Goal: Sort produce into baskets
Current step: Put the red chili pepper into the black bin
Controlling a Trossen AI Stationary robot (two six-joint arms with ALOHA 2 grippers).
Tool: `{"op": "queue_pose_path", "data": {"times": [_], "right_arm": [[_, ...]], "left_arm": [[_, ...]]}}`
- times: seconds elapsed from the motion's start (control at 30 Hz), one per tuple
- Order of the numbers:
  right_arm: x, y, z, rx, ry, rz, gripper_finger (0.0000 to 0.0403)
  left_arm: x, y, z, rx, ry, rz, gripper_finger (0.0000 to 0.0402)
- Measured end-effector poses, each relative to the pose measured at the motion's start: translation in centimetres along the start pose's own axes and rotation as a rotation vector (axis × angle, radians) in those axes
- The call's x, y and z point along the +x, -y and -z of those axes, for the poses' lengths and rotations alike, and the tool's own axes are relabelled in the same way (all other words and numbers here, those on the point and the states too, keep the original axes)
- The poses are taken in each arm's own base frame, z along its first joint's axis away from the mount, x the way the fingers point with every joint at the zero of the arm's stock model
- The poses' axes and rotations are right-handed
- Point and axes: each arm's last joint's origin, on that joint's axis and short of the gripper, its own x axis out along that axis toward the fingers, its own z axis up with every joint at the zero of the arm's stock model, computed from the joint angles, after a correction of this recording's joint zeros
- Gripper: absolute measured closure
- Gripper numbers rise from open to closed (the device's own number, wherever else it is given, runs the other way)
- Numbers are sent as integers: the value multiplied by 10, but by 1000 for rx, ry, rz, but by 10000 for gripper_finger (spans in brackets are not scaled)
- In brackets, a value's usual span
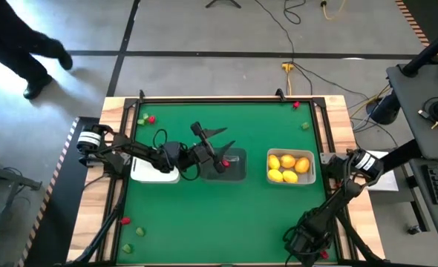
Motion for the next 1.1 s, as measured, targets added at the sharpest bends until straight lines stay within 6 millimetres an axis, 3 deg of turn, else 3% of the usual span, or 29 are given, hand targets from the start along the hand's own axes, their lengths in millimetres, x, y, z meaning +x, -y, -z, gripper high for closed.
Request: {"op": "queue_pose_path", "data": {"times": [0.27, 0.37, 0.53, 0.63, 0.77, 0.9, 1.1], "right_arm": [[-5, -1, -1, 12, 10, -14, 282], [-19, -15, 4, -23, 65, -79, 319], [-62, -39, 16, -98, 335, -190, 349], [-97, -50, 23, -172, 631, -192, 345], [-144, -58, 24, -315, 1099, -91, 339], [-191, -58, 5, -393, 1363, 56, 342], [-249, -34, -48, -432, 1424, 232, 341]], "left_arm": [[0, -2, 0, -1, -21, -28, 183], [-4, -5, -1, -2, -19, -29, 183], [-19, -18, -7, -23, -3, -22, 183], [-35, -28, -16, -88, 77, 38, 183], [-59, -37, -23, -183, 245, 248, 183], [-81, -46, -25, -239, 356, 432, 183], [-107, -59, -19, -298, 354, 470, 183]]}}
